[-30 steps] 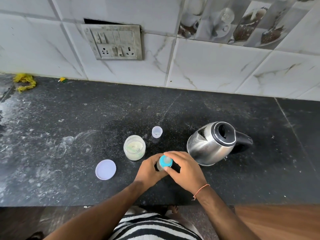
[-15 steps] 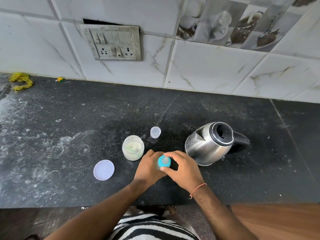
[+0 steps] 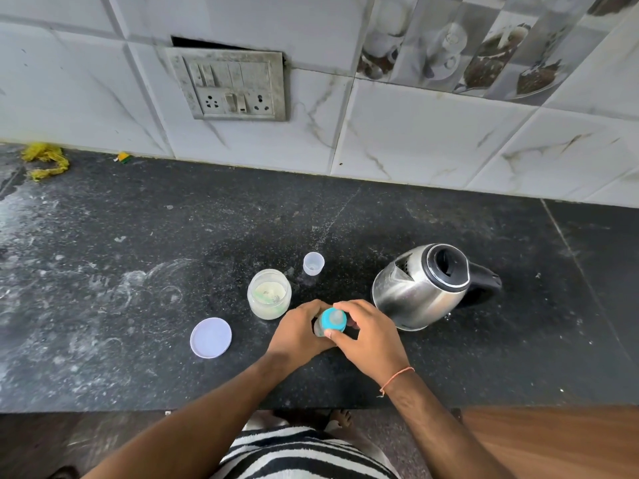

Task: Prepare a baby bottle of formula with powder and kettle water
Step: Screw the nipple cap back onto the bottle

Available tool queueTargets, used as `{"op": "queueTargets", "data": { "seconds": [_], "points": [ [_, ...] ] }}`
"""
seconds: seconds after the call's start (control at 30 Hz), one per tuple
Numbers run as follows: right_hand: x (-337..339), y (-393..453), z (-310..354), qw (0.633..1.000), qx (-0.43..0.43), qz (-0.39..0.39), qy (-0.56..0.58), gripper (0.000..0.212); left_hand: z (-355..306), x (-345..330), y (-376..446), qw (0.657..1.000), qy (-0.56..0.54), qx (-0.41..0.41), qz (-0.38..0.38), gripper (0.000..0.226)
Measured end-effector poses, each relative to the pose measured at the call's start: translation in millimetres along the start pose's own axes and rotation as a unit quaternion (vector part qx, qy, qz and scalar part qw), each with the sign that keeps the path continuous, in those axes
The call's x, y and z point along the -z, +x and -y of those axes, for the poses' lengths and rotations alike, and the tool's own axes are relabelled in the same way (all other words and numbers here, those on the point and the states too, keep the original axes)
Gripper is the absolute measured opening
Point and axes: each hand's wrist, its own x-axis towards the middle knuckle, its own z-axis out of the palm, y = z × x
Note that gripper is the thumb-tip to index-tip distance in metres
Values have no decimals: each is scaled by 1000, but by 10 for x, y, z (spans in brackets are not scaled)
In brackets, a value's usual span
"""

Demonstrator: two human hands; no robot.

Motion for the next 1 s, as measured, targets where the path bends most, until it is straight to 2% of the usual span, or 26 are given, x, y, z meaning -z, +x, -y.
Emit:
{"op": "queueTargets", "data": {
  "seconds": [0.1,0.27,0.47,0.57,0.63,0.7,0.8,0.9,1.0],
  "points": [
    [0,12,-10,1000,14,4,6,52,-43,-29,0,1000,7,13,-18,46],
    [54,65,-12,998,22,53,-21,62,-71,-18,21,999,22,16,-20,47],
    [-50,-20,83,996,-45,-19,-69,61,-160,-54,16,997,41,40,-45,40],
    [-141,-83,84,995,-62,-51,-53,59,-175,-108,7,996,48,52,-53,39],
    [-92,-68,34,997,-50,-30,-46,59,-128,-80,25,999,36,18,-31,45],
    [6,-21,-30,999,-34,5,-40,60,-27,-4,42,998,46,-44,25,59],
    [104,22,-119,998,-15,49,-41,60,61,108,29,990,67,-92,85,54],
    [101,5,-133,997,-10,43,-65,60,84,120,35,989,84,-93,78,55],
    [-22,-75,-94,998,-33,-4,-50,60,85,80,37,990,97,-84,55,58]
  ]
}}
